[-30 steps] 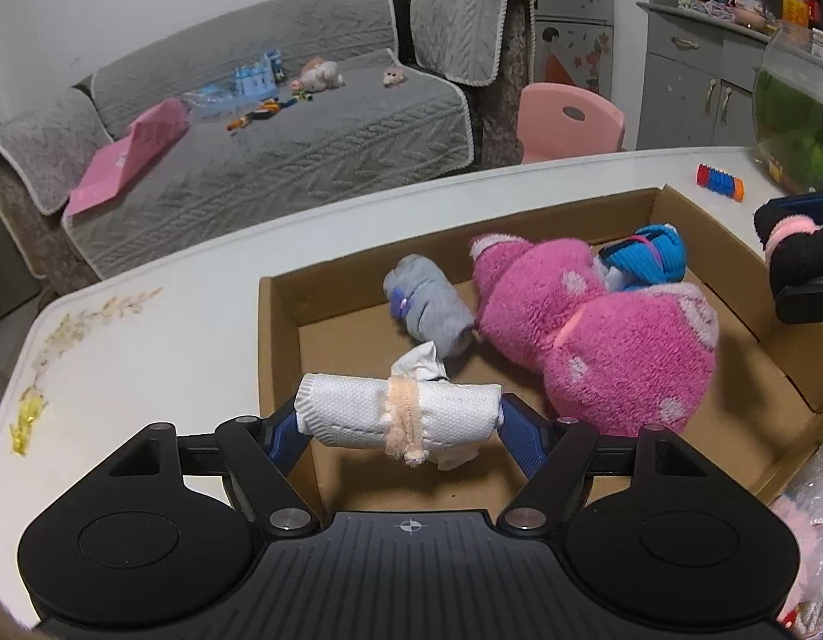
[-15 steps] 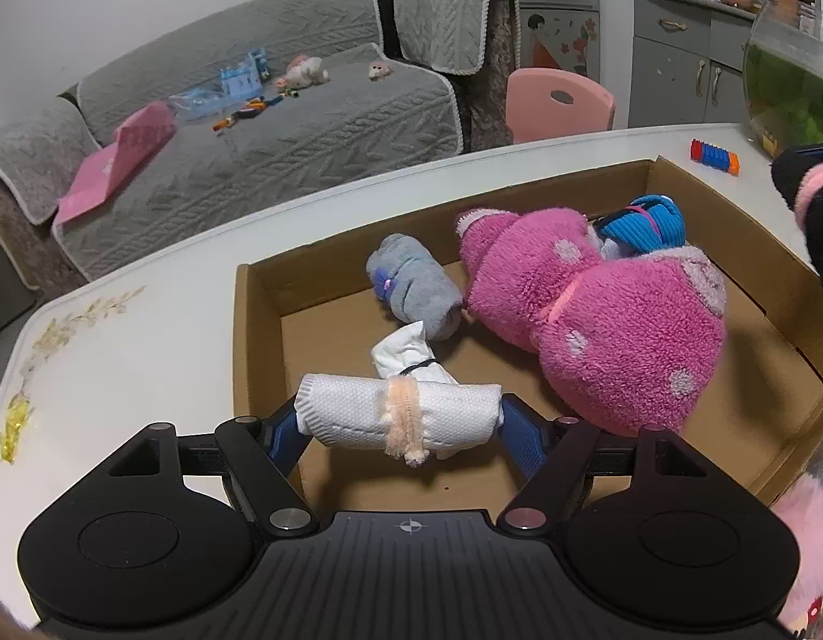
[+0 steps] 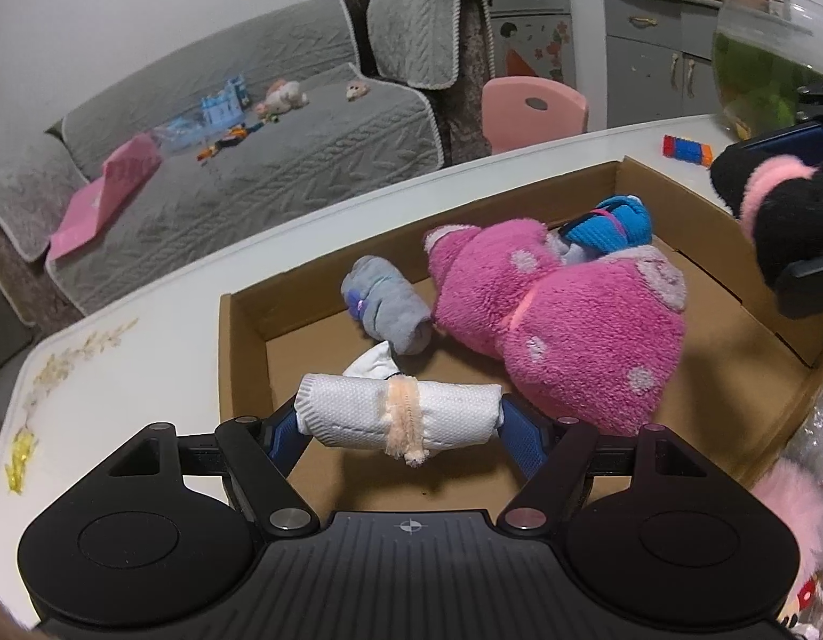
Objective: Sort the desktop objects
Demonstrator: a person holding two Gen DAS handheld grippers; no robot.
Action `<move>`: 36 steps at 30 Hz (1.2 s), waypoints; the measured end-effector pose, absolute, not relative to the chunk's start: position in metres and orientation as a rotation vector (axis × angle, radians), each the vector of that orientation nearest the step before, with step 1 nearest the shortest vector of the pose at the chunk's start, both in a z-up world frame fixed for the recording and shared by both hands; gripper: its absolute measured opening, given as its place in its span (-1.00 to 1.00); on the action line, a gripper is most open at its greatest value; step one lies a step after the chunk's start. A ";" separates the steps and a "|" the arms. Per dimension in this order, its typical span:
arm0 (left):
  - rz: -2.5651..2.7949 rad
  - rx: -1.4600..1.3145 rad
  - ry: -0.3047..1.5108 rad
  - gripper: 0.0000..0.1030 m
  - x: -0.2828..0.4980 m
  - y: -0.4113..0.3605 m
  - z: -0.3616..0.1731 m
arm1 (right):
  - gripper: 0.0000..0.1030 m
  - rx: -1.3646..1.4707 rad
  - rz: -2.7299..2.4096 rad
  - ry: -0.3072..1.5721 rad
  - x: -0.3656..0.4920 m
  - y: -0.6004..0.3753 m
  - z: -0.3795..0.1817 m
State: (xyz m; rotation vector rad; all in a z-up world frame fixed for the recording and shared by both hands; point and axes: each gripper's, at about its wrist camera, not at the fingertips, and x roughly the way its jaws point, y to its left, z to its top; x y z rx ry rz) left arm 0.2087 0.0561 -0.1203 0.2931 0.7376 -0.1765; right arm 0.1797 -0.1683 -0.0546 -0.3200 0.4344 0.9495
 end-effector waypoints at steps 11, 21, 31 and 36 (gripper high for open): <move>-0.221 0.390 0.677 0.52 0.190 0.041 -0.112 | 0.11 -0.277 0.970 0.475 0.184 -0.169 -0.065; -0.226 0.406 0.649 0.52 0.185 0.042 -0.109 | 0.12 -0.278 0.954 0.498 0.187 -0.173 -0.075; -0.224 0.495 0.640 0.52 0.180 0.034 -0.121 | 0.13 -0.297 0.909 0.551 0.196 -0.180 -0.093; -0.208 0.538 0.639 0.53 0.183 0.029 -0.129 | 0.13 -0.344 0.848 0.570 0.203 -0.179 -0.103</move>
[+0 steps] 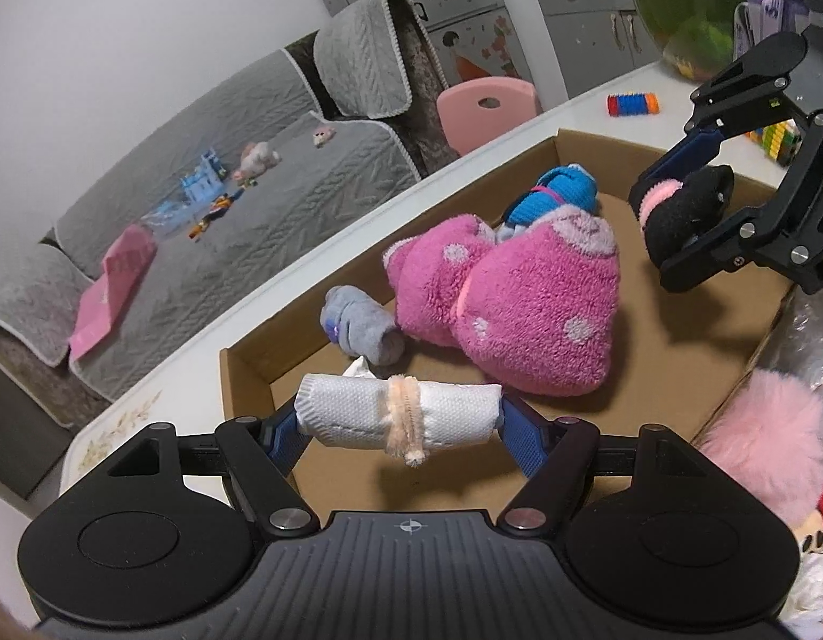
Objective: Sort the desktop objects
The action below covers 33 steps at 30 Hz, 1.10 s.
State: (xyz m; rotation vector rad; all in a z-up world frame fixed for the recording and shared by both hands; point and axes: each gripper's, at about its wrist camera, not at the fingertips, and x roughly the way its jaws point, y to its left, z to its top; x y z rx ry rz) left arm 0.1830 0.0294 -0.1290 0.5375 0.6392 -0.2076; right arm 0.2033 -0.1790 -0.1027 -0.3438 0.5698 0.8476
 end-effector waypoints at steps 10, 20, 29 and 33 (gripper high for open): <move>-0.126 0.617 0.589 0.86 0.180 0.026 -0.131 | 0.55 -0.357 0.780 0.530 0.205 -0.191 -0.102; -0.115 0.659 0.539 0.99 0.154 0.022 -0.114 | 0.60 -0.328 0.800 0.488 0.182 -0.203 -0.082; -0.113 0.618 0.541 0.99 0.100 0.034 -0.097 | 0.76 -0.255 0.827 0.461 0.140 -0.225 -0.070; -0.133 0.594 0.559 0.99 0.064 0.041 -0.102 | 0.85 -0.210 0.859 0.470 0.119 -0.231 -0.074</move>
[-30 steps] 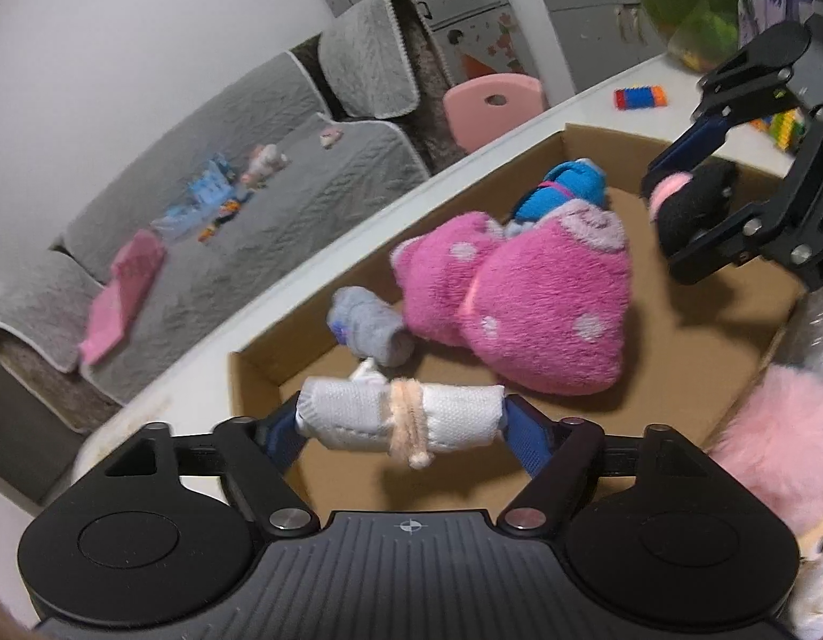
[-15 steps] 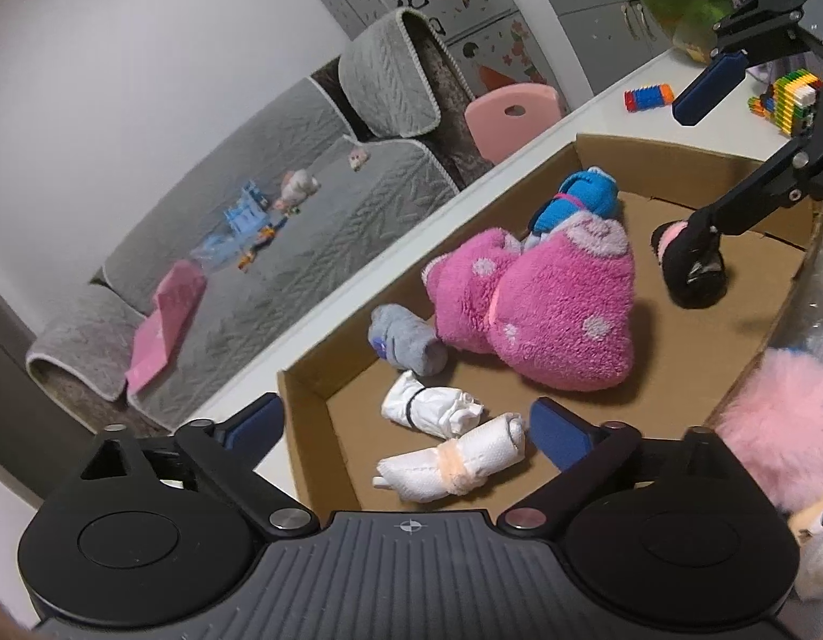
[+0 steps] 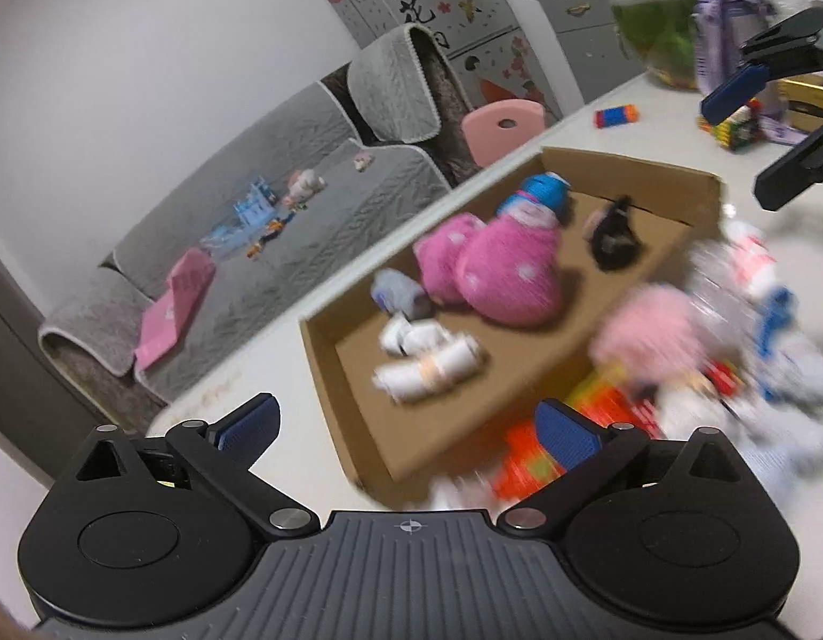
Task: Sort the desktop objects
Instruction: 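Grasp the red plastic-bag bundle with the left tool while the right tool grasps the blue-trimmed knit bundle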
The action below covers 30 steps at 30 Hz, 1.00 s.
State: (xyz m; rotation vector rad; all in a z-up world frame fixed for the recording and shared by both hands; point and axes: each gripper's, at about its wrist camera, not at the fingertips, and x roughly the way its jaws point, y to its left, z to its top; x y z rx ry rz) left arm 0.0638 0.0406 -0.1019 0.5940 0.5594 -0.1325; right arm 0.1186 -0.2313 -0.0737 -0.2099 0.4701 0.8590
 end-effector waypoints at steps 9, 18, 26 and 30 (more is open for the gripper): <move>-0.192 0.483 0.629 0.99 -0.004 0.052 -0.125 | 0.91 -0.122 0.972 0.503 0.067 -0.223 -0.101; -0.238 0.359 0.700 0.99 -0.012 0.053 -0.144 | 0.97 -0.155 1.007 0.522 0.048 -0.198 -0.120; -0.202 0.240 0.767 0.99 0.010 0.065 -0.158 | 0.99 -0.174 0.944 0.541 0.056 -0.190 -0.135; -0.193 0.203 0.768 0.99 0.011 0.070 -0.159 | 0.99 -0.196 0.925 0.562 0.061 -0.186 -0.140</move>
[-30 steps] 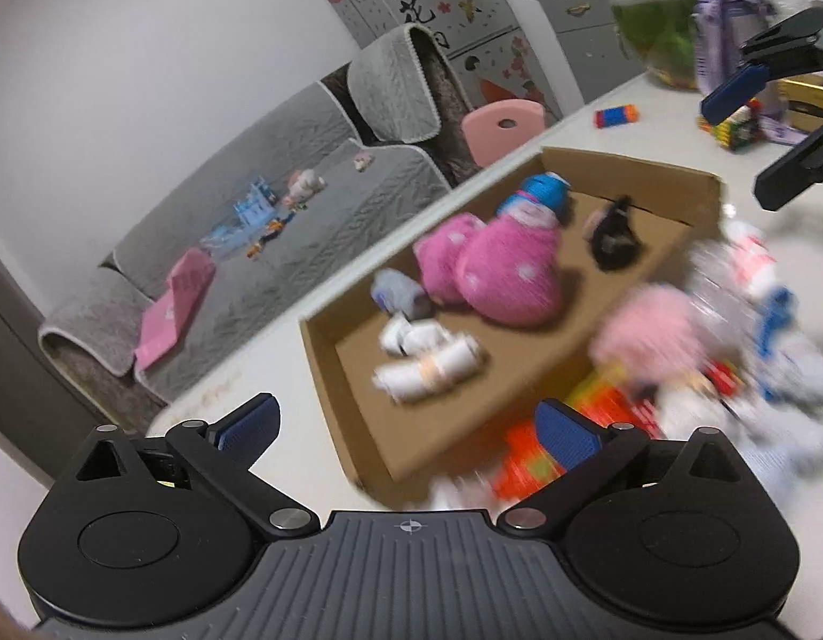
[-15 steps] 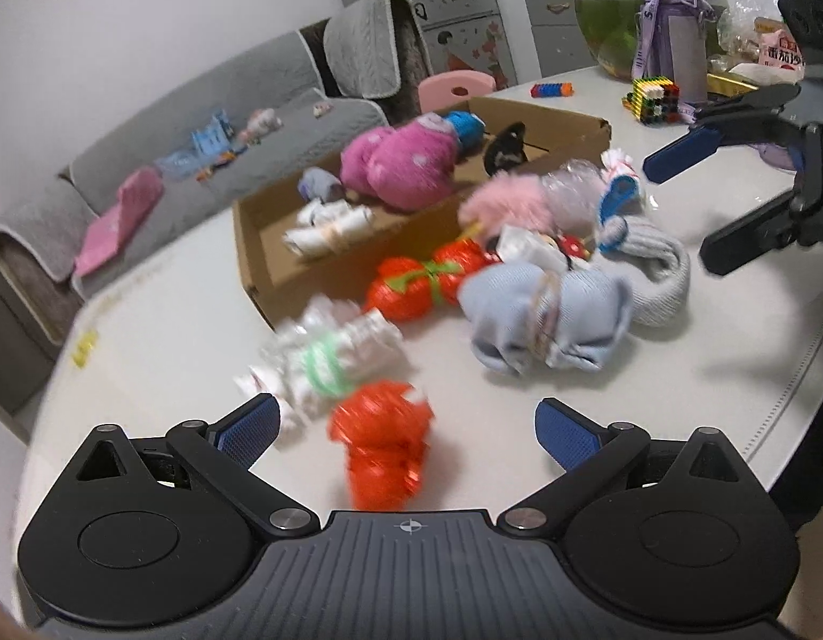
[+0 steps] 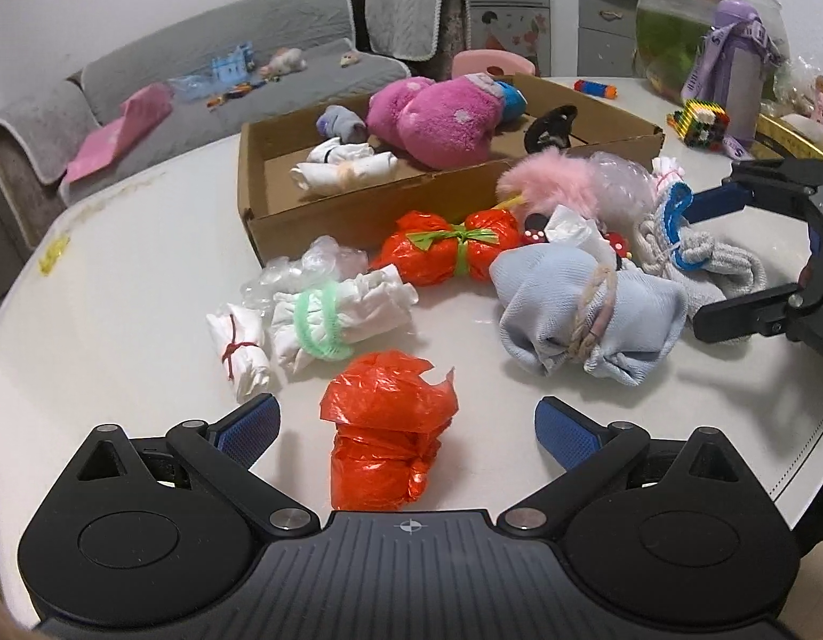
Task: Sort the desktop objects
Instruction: 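Grasp the red plastic-bag bundle with the left tool while the right tool grasps the blue-trimmed knit bundle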
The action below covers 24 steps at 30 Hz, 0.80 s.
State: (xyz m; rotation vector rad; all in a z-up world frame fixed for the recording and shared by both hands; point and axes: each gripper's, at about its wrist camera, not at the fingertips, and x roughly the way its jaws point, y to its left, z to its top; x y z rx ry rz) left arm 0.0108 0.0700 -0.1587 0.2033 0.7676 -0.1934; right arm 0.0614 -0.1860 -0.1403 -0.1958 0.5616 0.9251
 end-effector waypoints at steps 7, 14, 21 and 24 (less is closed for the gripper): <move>-0.203 0.165 0.760 0.91 0.008 0.071 -0.160 | 0.71 -0.212 0.906 0.588 0.063 -0.181 -0.145; -0.243 0.119 0.754 0.06 0.003 0.068 -0.155 | 0.30 -0.229 0.874 0.614 0.062 -0.181 -0.148; -0.210 0.177 0.731 0.01 -0.002 0.058 -0.154 | 0.26 -0.217 0.870 0.619 0.061 -0.185 -0.146; -0.188 0.189 0.728 -0.01 -0.003 0.057 -0.154 | 0.24 -0.216 0.869 0.621 0.060 -0.186 -0.146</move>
